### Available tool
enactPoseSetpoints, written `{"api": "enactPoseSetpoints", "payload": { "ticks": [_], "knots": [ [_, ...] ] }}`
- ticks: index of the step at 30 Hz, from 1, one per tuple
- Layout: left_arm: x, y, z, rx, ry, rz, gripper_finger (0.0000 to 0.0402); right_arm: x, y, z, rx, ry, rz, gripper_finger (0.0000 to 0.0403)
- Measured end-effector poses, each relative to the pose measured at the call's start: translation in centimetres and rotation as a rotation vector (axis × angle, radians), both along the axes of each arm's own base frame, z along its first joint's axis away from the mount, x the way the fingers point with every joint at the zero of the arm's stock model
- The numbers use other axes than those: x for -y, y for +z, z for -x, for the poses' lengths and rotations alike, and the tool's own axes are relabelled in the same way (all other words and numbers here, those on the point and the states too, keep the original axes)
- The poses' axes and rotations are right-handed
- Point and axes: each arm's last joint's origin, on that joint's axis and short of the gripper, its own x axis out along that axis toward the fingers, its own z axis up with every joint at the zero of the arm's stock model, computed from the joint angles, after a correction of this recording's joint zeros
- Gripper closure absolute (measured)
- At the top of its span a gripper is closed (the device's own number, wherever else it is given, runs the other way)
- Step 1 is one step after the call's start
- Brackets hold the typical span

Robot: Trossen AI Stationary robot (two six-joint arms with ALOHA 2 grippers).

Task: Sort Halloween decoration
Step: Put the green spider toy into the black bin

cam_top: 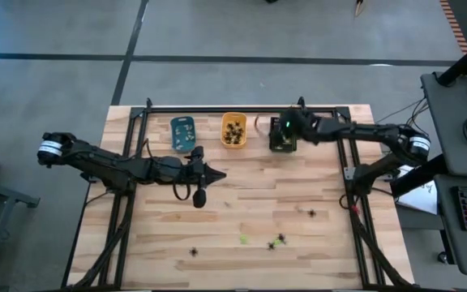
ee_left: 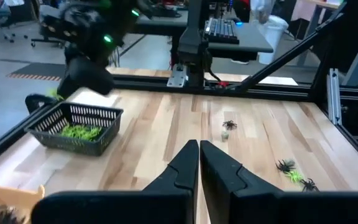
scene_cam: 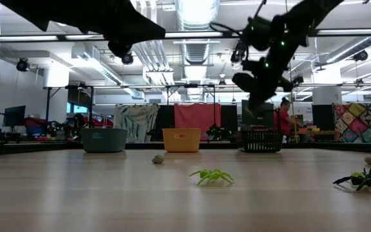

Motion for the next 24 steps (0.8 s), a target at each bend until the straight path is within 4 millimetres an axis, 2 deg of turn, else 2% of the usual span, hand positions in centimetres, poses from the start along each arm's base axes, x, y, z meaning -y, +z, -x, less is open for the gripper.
{"api": "enactPoseSetpoints", "payload": {
  "ticks": [3,6,14,24],
  "knots": [
    [0.0,-0.3,0.1,-0.008,0.004,0.014,0.0402,2.5,-0.6,1.7,0.054,-0.018,-0.139,0.0394],
    [0.0,-0.4,0.1,-0.01,0.007,0.031,0.0402,3.6,-1.4,2.9,0.08,-0.027,-0.223,0.0394],
    [0.0,-0.4,0.1,-0.008,0.013,0.059,0.0402,3.7,-1.7,3.4,0.042,-0.035,-0.238,0.0391],
    [0.0,-0.5,0.1,-0.017,0.018,0.08,0.0402,3.7,-1.7,3.4,0.04,-0.036,-0.239,0.0339]
  ]
}}
